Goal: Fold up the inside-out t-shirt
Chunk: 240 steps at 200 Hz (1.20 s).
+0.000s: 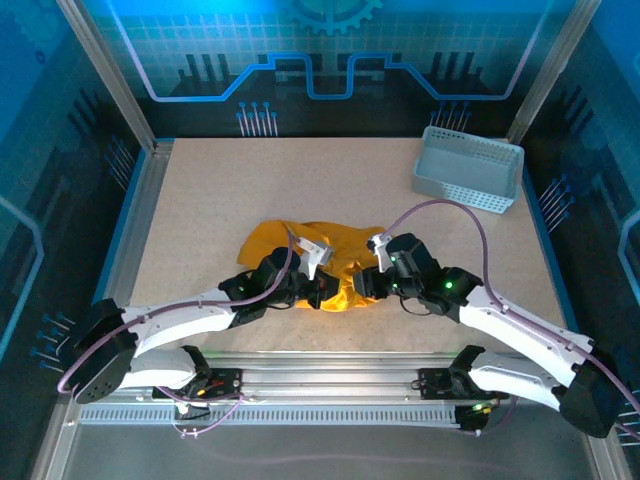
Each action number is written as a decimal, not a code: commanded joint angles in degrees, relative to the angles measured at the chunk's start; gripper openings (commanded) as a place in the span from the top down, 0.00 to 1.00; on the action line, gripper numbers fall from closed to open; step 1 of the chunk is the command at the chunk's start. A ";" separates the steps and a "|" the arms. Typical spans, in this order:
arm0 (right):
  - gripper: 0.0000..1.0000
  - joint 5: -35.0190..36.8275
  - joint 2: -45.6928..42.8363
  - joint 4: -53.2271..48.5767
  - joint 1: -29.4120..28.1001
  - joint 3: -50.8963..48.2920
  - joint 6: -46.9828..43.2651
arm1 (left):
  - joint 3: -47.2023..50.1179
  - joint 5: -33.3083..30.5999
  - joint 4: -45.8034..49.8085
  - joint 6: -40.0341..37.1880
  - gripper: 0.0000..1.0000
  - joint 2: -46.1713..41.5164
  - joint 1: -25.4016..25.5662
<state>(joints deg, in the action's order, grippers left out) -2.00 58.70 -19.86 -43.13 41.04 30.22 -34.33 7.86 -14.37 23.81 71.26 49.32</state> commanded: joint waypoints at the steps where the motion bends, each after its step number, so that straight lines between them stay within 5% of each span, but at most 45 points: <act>1: 0.63 -0.43 1.36 4.84 -0.63 2.01 -0.06 | 0.86 1.19 0.44 -1.14 0.98 -2.14 -0.28; 82: 0.64 -0.23 4.42 8.38 -0.59 2.39 0.47 | 0.93 2.82 0.53 -1.35 0.97 -2.45 -0.29; 123: 0.85 1.88 4.33 6.68 -0.87 2.90 -0.10 | 1.10 2.17 0.43 -1.23 0.97 -2.53 -0.35; 156: 1.00 7.58 2.46 1.07 -1.45 5.24 -1.60 | 0.84 0.19 1.36 -1.42 0.97 -2.60 -0.36; 240: 1.00 20.81 -2.65 -22.45 -1.96 18.20 -5.76 | -2.77 -5.75 6.27 -0.93 0.95 0.28 -2.69</act>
<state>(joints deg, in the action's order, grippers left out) 11.09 58.06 -32.10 -44.99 53.84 26.50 -34.79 5.17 -12.49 23.62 70.17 47.62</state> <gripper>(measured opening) 0.058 0.052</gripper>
